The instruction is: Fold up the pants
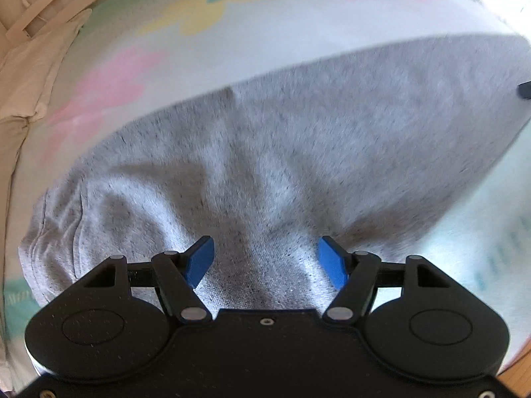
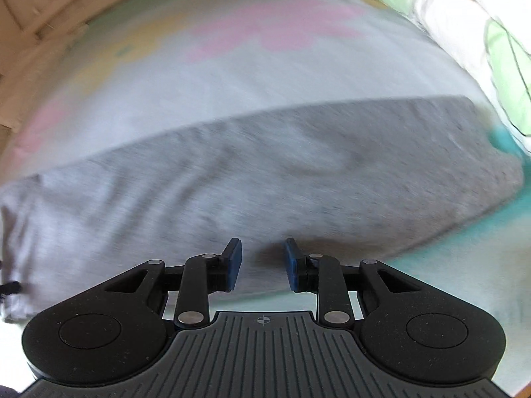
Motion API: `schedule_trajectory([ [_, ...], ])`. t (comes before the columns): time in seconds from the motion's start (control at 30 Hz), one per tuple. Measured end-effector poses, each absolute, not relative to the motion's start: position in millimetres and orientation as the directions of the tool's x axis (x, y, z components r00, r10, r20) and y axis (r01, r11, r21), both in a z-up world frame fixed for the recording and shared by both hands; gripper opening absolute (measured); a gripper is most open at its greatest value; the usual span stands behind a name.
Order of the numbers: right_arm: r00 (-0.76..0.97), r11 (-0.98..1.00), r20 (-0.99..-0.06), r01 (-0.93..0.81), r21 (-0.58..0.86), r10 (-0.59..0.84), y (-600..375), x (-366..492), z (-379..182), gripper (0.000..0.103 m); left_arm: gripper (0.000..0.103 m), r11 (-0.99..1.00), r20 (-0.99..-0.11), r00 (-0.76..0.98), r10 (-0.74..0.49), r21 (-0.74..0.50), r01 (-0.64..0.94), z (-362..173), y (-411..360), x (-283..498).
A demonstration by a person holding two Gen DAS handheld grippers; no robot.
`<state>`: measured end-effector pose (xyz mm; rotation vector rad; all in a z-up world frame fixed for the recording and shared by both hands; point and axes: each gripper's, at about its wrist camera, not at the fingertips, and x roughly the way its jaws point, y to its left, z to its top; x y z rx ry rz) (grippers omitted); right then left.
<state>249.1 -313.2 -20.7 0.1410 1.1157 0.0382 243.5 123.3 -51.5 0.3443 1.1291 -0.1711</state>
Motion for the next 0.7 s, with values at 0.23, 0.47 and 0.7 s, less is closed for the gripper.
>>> schedule_trajectory([
  [0.23,0.456,0.995,-0.890,0.071,0.065,0.026,-328.6,246.2,-24.8,0.027,0.081,0.971,-0.937,0.345,0.052,0.129,0.204,-68.1,151.8,260.0],
  [0.47,0.416,0.963,-0.881,0.042,0.266,0.225,-313.1,231.7,-5.6,0.027,0.072,0.980,-0.943,0.333,-0.015,0.052,0.190,-50.5,155.6,249.9],
  [0.7,0.322,0.909,-0.863,0.017,0.416,0.389,-277.2,235.1,-21.4,0.027,0.073,0.853,-0.897,0.441,-0.032,0.205,0.480,-48.0,105.6,195.2],
])
